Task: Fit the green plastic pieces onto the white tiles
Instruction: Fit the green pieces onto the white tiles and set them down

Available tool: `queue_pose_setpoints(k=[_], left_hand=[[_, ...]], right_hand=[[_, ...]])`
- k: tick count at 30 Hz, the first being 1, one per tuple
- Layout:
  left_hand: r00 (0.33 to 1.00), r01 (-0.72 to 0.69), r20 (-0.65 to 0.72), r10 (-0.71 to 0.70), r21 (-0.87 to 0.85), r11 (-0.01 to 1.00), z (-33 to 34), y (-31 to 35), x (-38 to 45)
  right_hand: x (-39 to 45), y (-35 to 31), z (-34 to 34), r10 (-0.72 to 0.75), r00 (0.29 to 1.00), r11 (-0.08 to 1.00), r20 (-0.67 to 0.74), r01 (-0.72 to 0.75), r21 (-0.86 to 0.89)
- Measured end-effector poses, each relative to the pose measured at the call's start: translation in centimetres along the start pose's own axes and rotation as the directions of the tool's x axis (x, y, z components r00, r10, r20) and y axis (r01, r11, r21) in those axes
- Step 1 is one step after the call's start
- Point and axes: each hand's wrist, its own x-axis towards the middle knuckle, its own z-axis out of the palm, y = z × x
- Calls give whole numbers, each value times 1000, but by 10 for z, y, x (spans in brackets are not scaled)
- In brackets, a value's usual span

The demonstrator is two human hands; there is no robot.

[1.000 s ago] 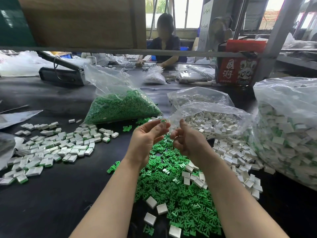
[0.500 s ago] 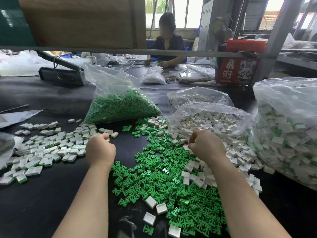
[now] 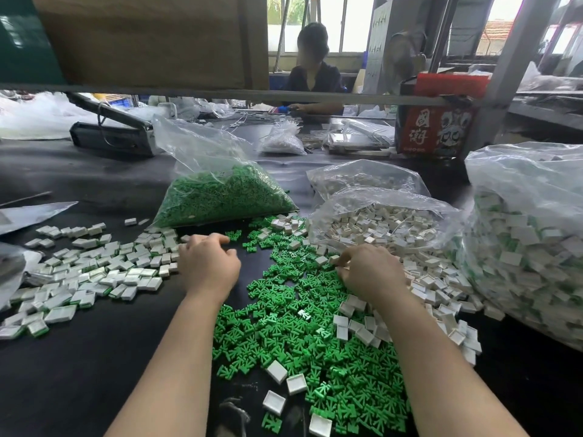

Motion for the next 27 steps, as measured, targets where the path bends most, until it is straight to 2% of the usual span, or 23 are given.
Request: queue_pose_setpoints(k=[3,5,7,9,12,14,16,18,20,23,27], left_hand=[[989,-106,75,129,-258,960,3,24,-10],[964,-97,184,191,-425,900,7,39,-19],[915,27,339,219,-592,806,11,52,-27],[831,246,509,223,-697,674,15,63,-33],[750,444,612,252,-747,495,17,69,-36],[756,482,605,251,-774,412,16,69,-35],[775,482,585,241,-793,372,14,65,-33],[785,473,576,229,-795,381,12,60,-32],[793,471,564,231,-807,356,10,57,-31],[832,425,490,262,-865,266,5,54,-28],[883,331,367,294,-929,165,1,54,-27]], right_hand=[[0,0,0,8,999,1000,-39,-8,4],[0,-1,0,8,998,996,-69,-2,85],[0,-7,-2,-10,994,941,-105,45,334],[-1,-18,-7,-33,985,825,-167,121,552],[-4,-32,-11,-81,964,762,-254,224,608],[-6,-35,-12,-91,958,758,-273,244,604],[-6,-35,-12,-80,963,760,-256,225,610],[-7,-34,-12,-91,982,796,-167,173,580],[-9,-32,-11,-175,985,843,1,150,517],[-15,-33,-11,-304,925,903,229,203,379],[-16,-37,-15,-306,920,932,247,236,277]])
